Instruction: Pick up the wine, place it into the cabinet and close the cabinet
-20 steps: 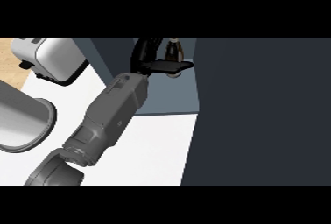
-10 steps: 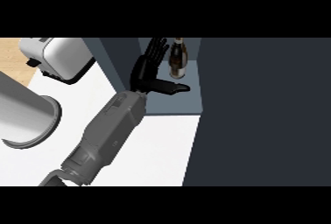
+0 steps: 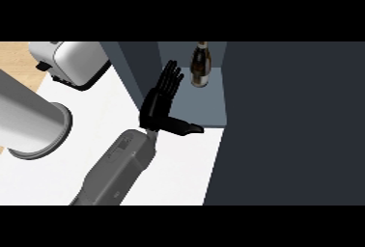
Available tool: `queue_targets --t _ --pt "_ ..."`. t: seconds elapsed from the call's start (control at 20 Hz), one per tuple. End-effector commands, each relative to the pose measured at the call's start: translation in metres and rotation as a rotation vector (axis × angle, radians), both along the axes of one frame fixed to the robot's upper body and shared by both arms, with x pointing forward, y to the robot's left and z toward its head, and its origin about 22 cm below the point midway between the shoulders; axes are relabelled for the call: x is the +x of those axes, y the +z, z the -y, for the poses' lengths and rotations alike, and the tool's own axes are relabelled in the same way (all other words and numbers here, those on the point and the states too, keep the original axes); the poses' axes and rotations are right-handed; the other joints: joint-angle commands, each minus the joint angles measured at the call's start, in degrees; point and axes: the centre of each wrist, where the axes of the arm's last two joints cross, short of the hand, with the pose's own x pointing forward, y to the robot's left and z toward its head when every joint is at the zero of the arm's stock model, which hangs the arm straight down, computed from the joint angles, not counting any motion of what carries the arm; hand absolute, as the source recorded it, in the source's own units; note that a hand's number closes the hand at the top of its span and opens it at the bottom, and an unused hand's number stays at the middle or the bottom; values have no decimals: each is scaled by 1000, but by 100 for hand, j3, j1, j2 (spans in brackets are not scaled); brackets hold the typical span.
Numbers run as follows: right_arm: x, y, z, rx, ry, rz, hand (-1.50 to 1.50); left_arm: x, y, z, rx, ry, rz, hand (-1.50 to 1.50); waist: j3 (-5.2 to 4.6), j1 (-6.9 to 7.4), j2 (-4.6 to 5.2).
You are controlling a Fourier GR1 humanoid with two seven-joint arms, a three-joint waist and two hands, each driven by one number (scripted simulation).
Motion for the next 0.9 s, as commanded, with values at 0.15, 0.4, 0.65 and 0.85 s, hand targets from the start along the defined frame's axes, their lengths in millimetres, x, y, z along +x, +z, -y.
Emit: queue_targets --t 0.15,0.4,0.65,0.85 --pt "-28 43 3 80 49 13 -150 -49 1 -8 -37 -2 -24 -150 3 -1 19" --pt "-28 46 4 53 61 24 -150 -77 -5 -37 -72 13 -39 -150 1 -77 58" --pt "-27 45 1 -10 137 5 -150 -113 -11 -72 -95 23 -30 -150 -4 -36 64" --pt "-27 49 2 8 206 15 -150 -117 -16 -93 -84 48 -2 -150 -5 -53 88"
